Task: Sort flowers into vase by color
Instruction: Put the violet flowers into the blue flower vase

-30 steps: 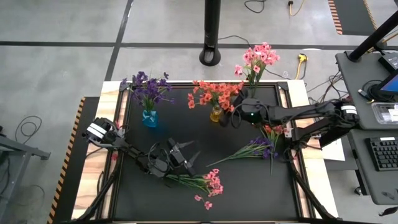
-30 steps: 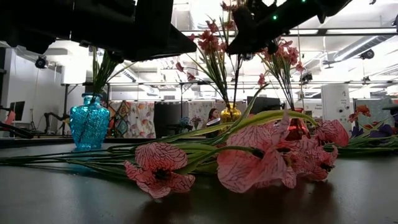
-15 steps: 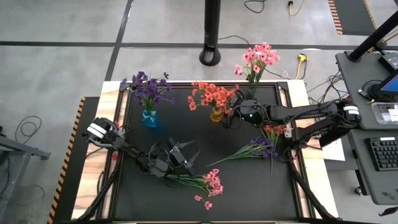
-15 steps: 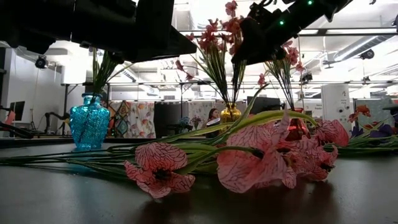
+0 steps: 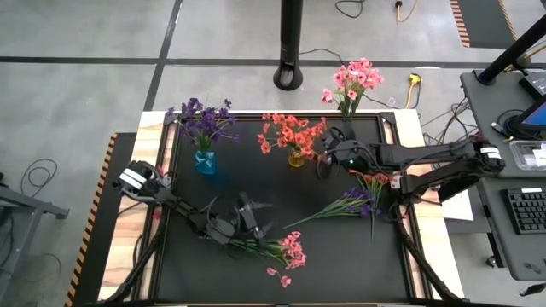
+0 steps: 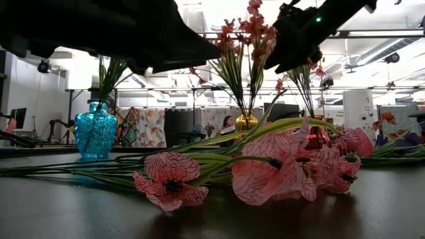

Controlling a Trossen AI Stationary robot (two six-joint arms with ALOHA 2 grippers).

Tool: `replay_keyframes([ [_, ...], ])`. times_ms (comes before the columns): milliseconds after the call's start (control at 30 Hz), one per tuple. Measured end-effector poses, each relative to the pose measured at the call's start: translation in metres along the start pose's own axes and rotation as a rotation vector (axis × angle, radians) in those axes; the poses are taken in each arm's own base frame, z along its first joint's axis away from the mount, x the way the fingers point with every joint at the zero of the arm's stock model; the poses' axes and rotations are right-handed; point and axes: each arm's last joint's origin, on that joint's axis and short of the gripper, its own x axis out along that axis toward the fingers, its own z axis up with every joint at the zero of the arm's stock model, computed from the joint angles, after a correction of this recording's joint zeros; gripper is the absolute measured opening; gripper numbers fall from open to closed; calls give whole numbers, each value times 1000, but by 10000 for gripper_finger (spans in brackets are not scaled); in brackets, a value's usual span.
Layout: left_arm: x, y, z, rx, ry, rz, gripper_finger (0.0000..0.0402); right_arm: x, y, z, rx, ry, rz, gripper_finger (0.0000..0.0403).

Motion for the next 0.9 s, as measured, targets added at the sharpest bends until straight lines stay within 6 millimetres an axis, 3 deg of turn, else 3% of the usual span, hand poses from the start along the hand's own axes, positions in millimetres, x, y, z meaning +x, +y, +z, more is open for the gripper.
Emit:
replay_keyframes([
  [300, 13, 7, 0, -102, 118, -177, 228, -26, 3, -14, 19, 110, 40, 297],
  [567, 43, -9, 13, -71, 166, -158, 228, -47, 13, -25, 28, 164, 115, 297],
  [767, 80, -24, 11, -63, 177, -119, 228, -59, 23, -31, 24, 265, 334, 290],
  [900, 111, -34, 0, -37, 227, -141, 228, -66, 25, -33, 48, 366, 516, 286],
])
